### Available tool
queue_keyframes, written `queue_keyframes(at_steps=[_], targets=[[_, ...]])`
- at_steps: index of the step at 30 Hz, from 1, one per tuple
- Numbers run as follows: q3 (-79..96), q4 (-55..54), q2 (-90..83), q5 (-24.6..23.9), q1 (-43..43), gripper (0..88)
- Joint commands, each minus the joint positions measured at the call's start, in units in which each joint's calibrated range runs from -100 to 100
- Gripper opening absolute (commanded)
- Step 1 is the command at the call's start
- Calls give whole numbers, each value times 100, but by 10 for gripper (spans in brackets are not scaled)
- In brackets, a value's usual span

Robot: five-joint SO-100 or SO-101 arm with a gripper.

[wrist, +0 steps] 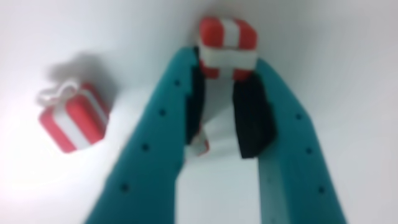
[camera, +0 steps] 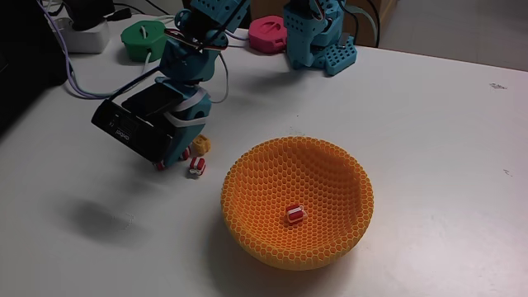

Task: Place cube pieces into the yellow basket

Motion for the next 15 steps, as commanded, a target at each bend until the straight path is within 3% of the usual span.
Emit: queue_keyframes(at_steps=[1,8,15], targets=[[-553,-46,-295,122,42,0],[-2075,1561,-1109,137,-629,0],[-2836,3030,-1251,-415,-2437,0]])
